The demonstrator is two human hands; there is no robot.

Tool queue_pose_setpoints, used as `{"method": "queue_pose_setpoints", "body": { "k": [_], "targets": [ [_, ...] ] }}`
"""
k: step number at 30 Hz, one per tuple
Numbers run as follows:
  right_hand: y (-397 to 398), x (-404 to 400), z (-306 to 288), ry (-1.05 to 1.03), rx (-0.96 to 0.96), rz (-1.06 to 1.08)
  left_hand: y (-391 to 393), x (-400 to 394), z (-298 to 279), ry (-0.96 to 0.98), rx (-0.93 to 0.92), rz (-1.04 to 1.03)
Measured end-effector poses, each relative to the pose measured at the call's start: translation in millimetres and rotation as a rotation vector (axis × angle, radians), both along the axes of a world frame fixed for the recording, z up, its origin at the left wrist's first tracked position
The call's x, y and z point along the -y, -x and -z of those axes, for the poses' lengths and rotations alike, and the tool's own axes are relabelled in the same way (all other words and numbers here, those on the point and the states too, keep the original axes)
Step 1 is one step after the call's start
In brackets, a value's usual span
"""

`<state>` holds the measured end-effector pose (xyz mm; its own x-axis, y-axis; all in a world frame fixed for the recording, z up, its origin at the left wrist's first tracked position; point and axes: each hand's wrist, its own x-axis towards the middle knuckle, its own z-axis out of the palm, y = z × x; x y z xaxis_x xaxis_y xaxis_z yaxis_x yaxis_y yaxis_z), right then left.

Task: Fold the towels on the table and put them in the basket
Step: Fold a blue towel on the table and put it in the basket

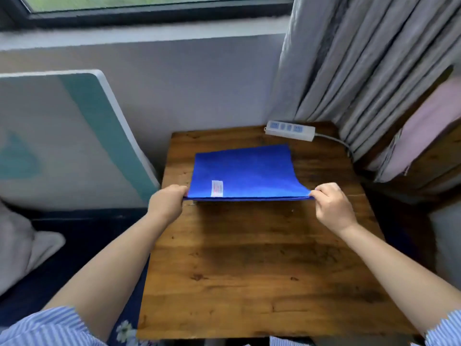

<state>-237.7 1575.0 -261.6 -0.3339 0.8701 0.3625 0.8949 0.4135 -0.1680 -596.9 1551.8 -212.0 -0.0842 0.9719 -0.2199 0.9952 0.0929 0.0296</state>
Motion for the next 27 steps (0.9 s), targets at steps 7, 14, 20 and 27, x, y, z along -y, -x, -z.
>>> {"method": "queue_pose_setpoints", "body": {
  "k": [7, 14, 20, 27],
  "targets": [
    [-18, 82, 62, 0.315, 0.168, -0.036, -6, 55, 70, 0.558, 0.057, 0.195],
    [-15, 108, 70, 0.599, 0.164, -0.124, 0, 81, 95, 0.682, 0.103, 0.202],
    [-3, 92, 66, 1.180, 0.232, -0.029, 5, 88, 100, 1.005, 0.270, 0.007],
    [2, 43, 54, 1.209, -0.037, 0.167, 18, 42, 91, 0.856, 0.610, -0.305]
  ]
}}
